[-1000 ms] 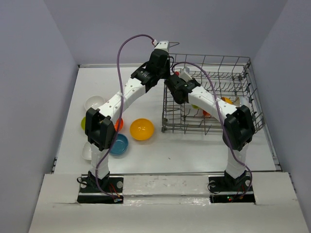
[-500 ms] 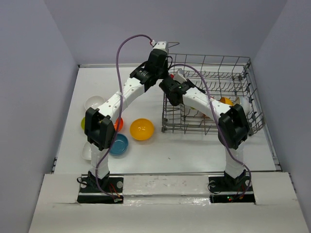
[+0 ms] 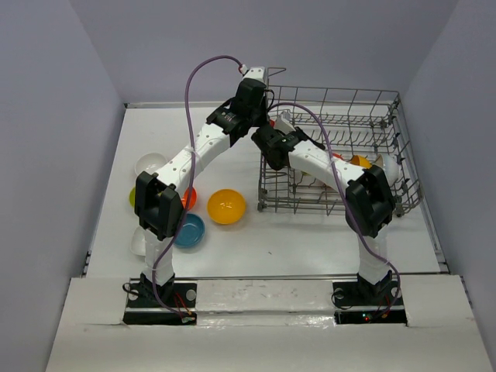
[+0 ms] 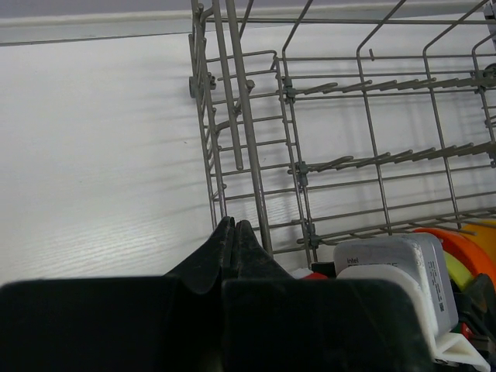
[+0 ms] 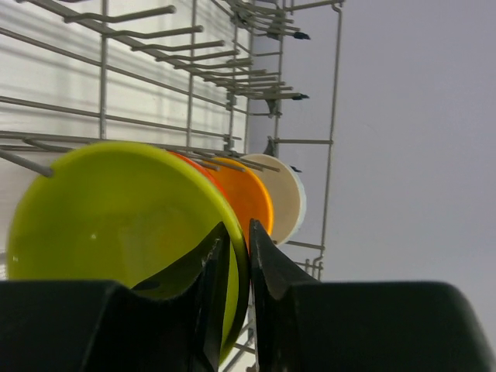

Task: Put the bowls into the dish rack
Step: Insert the bowl into the dish rack.

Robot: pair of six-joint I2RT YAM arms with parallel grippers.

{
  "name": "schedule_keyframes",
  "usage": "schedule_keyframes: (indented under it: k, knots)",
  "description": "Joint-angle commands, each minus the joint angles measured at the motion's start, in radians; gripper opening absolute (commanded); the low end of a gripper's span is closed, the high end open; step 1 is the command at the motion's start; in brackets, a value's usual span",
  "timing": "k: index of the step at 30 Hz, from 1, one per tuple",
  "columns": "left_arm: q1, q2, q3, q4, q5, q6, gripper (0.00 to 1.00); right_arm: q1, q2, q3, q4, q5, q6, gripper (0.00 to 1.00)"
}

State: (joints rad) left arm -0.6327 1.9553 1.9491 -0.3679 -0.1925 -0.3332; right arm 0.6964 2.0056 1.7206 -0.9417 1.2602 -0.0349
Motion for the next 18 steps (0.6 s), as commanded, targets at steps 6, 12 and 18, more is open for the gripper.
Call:
schedule_keyframes:
  k: [6, 12, 18]
  knots:
    - [-0.022, 0.005, 0.030, 0.055, 0.047, -0.003, 0.00, 0.060, 0.032, 0.037, 0.080, -0.130, -0.026, 0.29]
    - [-0.022, 0.007, 0.025, 0.058, 0.050, -0.006, 0.00, 0.069, 0.031, 0.031, 0.083, -0.160, -0.025, 0.40]
    - [-0.024, 0.005, 0.024, 0.058, 0.051, -0.006, 0.00, 0.069, 0.035, 0.034, 0.078, -0.192, -0.019, 0.47]
